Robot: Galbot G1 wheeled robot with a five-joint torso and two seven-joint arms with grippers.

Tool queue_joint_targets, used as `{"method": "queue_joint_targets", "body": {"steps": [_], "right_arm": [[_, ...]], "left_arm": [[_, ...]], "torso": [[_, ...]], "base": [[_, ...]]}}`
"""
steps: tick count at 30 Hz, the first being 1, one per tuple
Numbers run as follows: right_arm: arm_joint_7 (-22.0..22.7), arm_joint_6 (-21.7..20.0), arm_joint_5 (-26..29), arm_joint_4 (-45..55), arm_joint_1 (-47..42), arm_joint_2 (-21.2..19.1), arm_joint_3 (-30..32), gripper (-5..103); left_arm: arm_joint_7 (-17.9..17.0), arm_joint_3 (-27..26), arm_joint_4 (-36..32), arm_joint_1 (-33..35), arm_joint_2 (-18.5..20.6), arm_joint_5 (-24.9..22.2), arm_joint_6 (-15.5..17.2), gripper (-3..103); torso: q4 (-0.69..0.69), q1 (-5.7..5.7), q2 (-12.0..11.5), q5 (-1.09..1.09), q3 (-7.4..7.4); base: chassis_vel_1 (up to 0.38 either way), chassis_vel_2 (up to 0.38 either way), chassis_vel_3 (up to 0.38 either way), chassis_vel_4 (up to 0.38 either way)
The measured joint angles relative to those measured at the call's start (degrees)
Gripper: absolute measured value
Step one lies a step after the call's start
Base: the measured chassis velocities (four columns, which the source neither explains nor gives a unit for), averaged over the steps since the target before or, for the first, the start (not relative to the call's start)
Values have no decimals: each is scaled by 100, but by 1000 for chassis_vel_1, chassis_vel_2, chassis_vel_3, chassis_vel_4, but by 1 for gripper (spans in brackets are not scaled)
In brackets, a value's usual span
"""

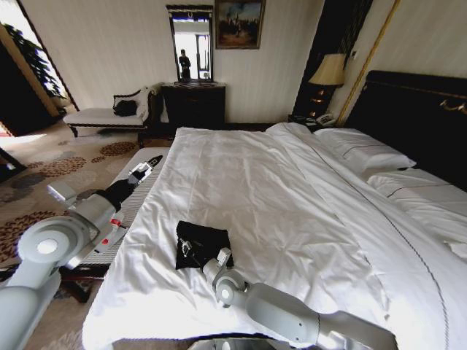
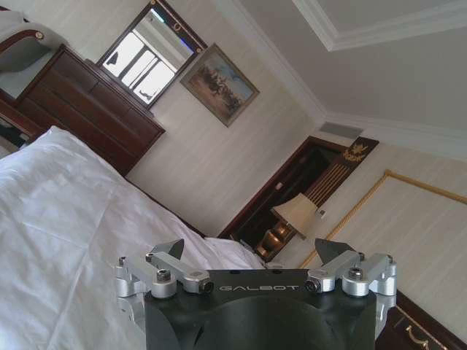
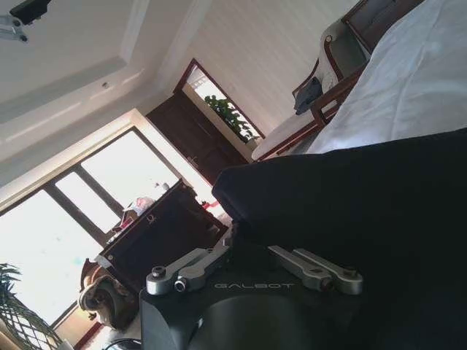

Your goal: Fold the clothes on the bed.

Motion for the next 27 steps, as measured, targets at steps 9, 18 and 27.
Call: {"method": "queue_joint_targets", "body": {"steps": [9, 18, 27], "right_arm": [[95, 126, -318, 336, -12, -352, 10, 25], [-549, 528, -58, 1177, 27, -1357, 707, 58], [523, 196, -953, 672, -899, -2066, 3932, 95]], "left_arm": [[0, -91, -2, 112, -77, -9, 19, 100], [0, 46, 86, 70, -133, 147, 25, 100], [-338, 1377, 714, 542, -402, 2786, -85, 100]], "torso": [[0, 0, 0, 2, 0], [-1, 0, 0, 4, 0], [-1, 2, -1, 2, 1]], "base": [[0, 0, 0, 0], [0, 0, 0, 0], [0, 0, 0, 0]]}}
